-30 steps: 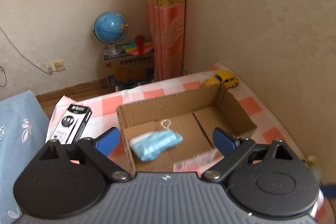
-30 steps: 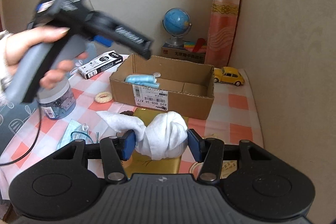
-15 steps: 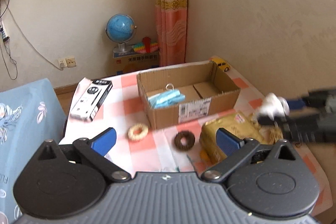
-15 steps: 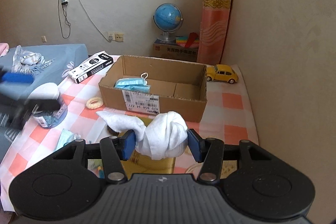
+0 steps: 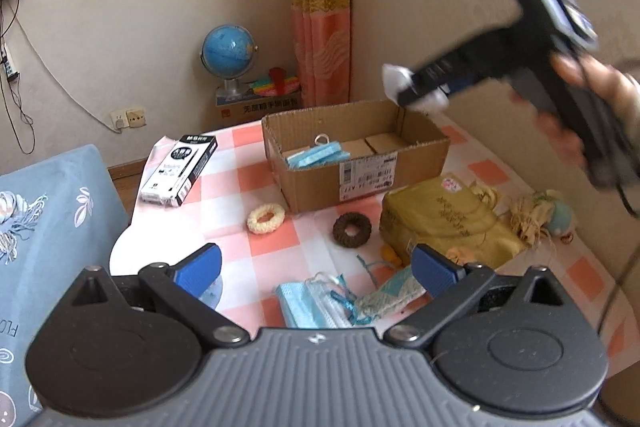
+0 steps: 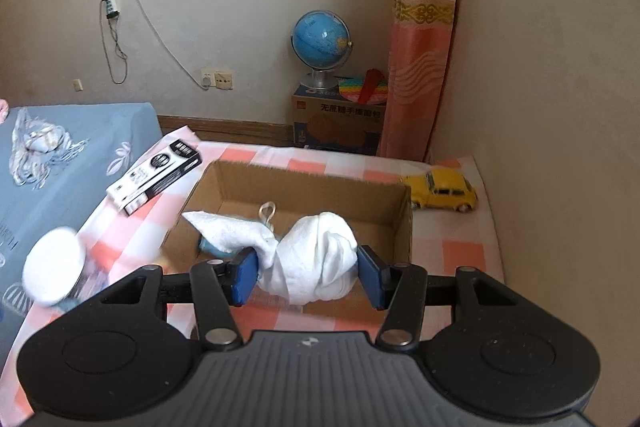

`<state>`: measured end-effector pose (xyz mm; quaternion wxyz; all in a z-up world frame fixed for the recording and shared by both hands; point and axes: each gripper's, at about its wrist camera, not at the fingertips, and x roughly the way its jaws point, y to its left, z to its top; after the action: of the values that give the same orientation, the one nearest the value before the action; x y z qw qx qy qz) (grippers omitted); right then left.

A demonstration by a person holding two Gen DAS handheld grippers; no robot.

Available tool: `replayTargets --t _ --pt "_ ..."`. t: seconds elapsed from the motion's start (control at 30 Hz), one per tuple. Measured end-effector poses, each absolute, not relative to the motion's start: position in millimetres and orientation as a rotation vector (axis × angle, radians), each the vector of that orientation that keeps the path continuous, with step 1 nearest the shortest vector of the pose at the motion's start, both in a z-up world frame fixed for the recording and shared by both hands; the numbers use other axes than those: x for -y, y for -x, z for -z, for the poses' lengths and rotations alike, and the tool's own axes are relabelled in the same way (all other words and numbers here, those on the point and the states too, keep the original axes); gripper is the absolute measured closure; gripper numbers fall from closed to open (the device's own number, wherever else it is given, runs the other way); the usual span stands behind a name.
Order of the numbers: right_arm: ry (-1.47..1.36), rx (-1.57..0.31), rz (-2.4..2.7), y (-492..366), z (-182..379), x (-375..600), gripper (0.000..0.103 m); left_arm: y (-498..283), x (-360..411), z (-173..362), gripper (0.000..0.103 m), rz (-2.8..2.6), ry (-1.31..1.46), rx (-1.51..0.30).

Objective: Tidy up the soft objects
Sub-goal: 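Carry the white cloth with the right tool and release it into the box, then move the left tool to the second blue mask while the right tool reaches the plush toy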

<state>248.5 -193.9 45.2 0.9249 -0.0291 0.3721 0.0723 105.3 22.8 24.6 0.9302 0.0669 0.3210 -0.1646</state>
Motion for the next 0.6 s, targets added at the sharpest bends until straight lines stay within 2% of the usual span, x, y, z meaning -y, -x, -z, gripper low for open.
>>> replayTargets --t 0.1,0.23,0.27,0.6 --pt "0.062 -0.775 -0.141 -276 -44 191 0.043 -105 -25 -20 0.002 0.334 -0.148 -0.67" --pt "0.082 -0.746 -0.109 -291 -48 188 0.006 -106 -32 -14 0.002 0.314 -0.141 -0.685" --pt "0.085 -0.728 -0.115 -289 -50 188 0.0 -107 -35 -14 0.002 0.31 -0.136 -0.688" --pt "0.046 -0.709 -0.099 -242 -64 199 0.0 -109 -45 -9 0.002 0.297 -0.133 -0.697"
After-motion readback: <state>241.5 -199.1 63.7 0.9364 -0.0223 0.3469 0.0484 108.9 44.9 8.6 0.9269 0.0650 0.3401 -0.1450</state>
